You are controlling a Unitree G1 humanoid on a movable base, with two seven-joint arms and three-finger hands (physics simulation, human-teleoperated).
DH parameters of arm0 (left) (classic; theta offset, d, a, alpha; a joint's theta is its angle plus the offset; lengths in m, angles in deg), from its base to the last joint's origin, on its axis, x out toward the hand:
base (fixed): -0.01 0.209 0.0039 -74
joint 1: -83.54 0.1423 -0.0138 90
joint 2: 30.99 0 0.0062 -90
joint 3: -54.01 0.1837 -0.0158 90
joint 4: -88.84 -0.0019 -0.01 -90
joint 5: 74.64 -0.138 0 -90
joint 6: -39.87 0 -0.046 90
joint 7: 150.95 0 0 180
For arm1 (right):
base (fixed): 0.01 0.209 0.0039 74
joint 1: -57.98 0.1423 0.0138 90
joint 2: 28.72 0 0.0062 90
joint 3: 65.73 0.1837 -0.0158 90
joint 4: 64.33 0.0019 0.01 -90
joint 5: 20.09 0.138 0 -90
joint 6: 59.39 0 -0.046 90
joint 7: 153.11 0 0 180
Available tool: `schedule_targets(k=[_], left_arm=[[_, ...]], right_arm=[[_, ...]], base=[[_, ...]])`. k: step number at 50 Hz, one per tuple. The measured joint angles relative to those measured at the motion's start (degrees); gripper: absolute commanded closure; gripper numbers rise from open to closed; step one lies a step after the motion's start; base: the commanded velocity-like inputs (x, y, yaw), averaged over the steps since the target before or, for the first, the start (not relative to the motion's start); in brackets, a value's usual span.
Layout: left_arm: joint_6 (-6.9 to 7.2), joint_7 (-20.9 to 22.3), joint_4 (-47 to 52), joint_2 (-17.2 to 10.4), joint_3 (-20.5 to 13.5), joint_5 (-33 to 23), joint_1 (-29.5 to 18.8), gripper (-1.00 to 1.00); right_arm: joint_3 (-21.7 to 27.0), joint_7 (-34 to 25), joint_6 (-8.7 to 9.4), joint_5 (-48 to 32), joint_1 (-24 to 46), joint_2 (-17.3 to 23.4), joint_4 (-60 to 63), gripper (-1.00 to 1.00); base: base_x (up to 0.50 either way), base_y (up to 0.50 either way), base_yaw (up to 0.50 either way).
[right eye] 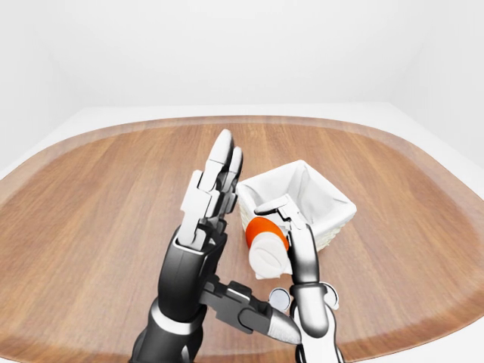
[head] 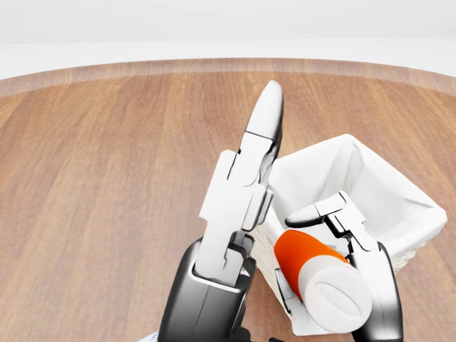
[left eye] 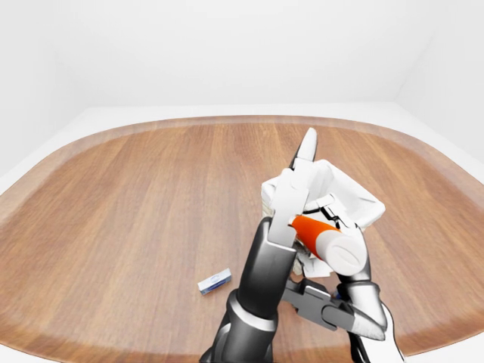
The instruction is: Pick up the ketchup, and put it in the basket.
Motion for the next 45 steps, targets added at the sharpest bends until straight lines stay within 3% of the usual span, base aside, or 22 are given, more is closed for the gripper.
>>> schedule_targets(k=[9,16,27,36,45], left_arm=[[0.0,1.1,3.7,-1.7,-3.8,1.1,0.8,-1.0],[0.0,2.5,7.5,-3.5,-8.7,2.4,1.7,-1.0],[0.0,5.9,9.2,-6.0,-22.9,7.6,5.0,-1.0],[0.0,9.7,7.8,-6.2,-35.4,11.4,7.5,-1.0],[0.0,12.7,7.0,-5.6,-43.3,13.2,9.1,-1.0]], right_arm=[[-0.1,0.3,-0.52,-0.1,0.3,0.0,-1.1,1.0],[-0.2,0.5,-0.76,-0.3,0.5,0.0,-1.6,1.0],[-0.1,0.8,-1.08,-0.2,0.5,-0.1,-1.7,1.0],[-0.3,0.9,-1.09,-0.3,0.3,0.0,-1.4,1.0],[-0.5,0.9,-1.07,-0.4,0.1,0.0,-1.0,1.0]], base=[[0.0,0.0,0.0],[0.0,0.0,0.0],[0.0,0.0,0.0],[0.0,0.0,0.0],[0.0,0.0,0.0]])
